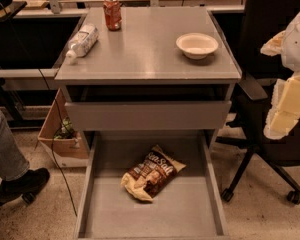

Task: Pick brown chip bag from middle drawer and place on counter

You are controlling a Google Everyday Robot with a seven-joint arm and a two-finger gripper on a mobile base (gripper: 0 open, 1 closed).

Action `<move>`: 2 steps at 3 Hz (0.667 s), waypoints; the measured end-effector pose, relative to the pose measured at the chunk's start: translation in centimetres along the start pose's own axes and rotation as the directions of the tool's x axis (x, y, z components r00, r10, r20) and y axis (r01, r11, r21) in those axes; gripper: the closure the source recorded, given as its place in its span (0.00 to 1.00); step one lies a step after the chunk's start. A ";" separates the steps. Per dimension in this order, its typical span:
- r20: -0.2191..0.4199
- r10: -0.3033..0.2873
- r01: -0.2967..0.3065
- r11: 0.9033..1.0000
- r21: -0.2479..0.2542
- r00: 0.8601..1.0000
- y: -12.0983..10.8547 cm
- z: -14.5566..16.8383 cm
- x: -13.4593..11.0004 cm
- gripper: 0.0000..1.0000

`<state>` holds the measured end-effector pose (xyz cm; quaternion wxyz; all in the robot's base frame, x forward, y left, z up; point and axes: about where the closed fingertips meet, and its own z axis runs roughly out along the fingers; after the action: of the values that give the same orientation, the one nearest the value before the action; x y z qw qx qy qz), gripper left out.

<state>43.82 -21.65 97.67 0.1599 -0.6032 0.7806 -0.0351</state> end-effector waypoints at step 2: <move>0.040 0.018 -0.017 0.999 -0.032 0.999 0.8 3.7 0.5 0.00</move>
Offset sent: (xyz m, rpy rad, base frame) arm 0.0075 0.0087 -0.1368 0.1743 0.0956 0.0019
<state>44.01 -21.37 93.86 0.1660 -0.5996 0.7829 -0.0091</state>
